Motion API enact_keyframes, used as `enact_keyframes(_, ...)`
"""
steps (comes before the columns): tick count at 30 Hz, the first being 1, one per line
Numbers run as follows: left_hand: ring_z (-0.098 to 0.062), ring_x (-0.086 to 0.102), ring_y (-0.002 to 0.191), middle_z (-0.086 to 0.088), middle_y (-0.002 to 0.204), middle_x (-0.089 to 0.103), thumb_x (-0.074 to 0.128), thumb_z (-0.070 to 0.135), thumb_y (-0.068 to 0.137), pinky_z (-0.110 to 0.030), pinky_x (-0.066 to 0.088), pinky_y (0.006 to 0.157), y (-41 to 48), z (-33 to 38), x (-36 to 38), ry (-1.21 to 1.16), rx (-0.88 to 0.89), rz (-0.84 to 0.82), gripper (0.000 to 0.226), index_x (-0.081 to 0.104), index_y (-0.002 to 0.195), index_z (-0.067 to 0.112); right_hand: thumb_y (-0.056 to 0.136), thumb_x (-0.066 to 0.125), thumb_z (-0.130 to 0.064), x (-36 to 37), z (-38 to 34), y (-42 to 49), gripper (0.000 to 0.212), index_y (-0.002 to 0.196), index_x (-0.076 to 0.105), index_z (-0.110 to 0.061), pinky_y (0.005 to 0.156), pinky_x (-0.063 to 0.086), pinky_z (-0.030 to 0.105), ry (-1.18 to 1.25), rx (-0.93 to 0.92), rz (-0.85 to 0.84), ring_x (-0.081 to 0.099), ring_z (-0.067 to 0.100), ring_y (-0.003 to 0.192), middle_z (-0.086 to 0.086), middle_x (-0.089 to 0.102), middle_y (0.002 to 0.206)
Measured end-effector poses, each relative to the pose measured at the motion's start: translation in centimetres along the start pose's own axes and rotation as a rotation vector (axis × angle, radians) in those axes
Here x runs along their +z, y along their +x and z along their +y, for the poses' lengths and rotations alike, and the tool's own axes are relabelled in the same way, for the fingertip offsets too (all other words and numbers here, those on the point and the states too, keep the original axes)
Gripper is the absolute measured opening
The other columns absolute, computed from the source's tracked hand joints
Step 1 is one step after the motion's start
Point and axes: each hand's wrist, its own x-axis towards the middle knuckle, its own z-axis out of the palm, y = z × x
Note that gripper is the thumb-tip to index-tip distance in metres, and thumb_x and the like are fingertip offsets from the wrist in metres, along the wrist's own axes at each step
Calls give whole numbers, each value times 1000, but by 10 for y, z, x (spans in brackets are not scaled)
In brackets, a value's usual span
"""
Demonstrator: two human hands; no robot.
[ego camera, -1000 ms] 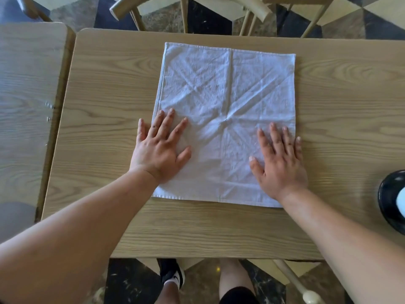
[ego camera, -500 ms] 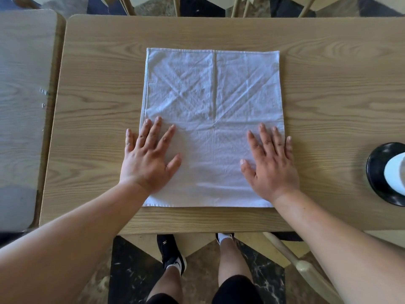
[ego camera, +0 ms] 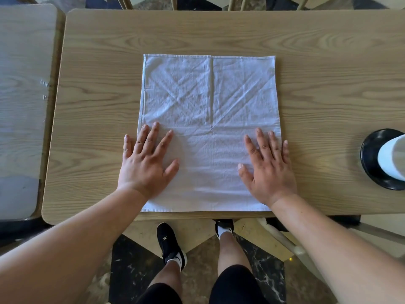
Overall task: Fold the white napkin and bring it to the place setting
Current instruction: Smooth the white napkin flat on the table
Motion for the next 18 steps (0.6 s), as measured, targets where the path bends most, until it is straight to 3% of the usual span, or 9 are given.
enact_keyframes(7, -17, -16, 164, 3, 179, -9, 23, 74, 99, -57, -7, 132, -16, 0, 5, 7, 3, 1, 80, 3, 169, 41, 103, 23, -60, 1, -4, -13, 77, 169, 3, -26, 129, 5, 63, -3, -8, -10, -8, 32, 163, 8, -6, 177)
enact_keyframes(12, -17, -14, 164, 3, 179, -7, 24, 74, 98, -57, -6, 132, -17, 0, 4, 1, 0, 8, 80, 5, 169, 41, 103, 20, -62, -10, -2, -14, 77, 168, -5, -27, 129, -6, 58, 31, -44, -118, -18, 31, 161, 7, -16, 176)
enact_keyframes(13, -17, -14, 164, 3, 179, -6, 25, 74, 98, -57, -6, 132, -17, 0, 4, -3, 0, 10, 81, 6, 169, 40, 103, 22, -62, -15, 0, -17, 77, 168, 1, -25, 130, -4, 57, 34, -69, -141, -13, 32, 162, 8, -10, 176)
enact_keyframes(15, -17, -13, 165, 3, 179, -5, 26, 74, 97, -57, -6, 132, -18, 0, 3, -11, -1, 15, 81, 8, 169, 40, 103, 36, -57, -27, 8, -30, 69, 161, 34, -18, 129, 15, 56, 24, -165, -135, 16, 37, 161, 13, 21, 173)
enact_keyframes(18, -17, -13, 165, 4, 179, -6, 26, 74, 97, -57, -6, 132, -17, 0, 3, -14, -3, 13, 82, 7, 169, 41, 93, 64, -45, -36, 30, -58, 49, 131, 66, -15, 113, 48, 55, -30, -354, -63, 54, 36, 139, 13, 58, 148)
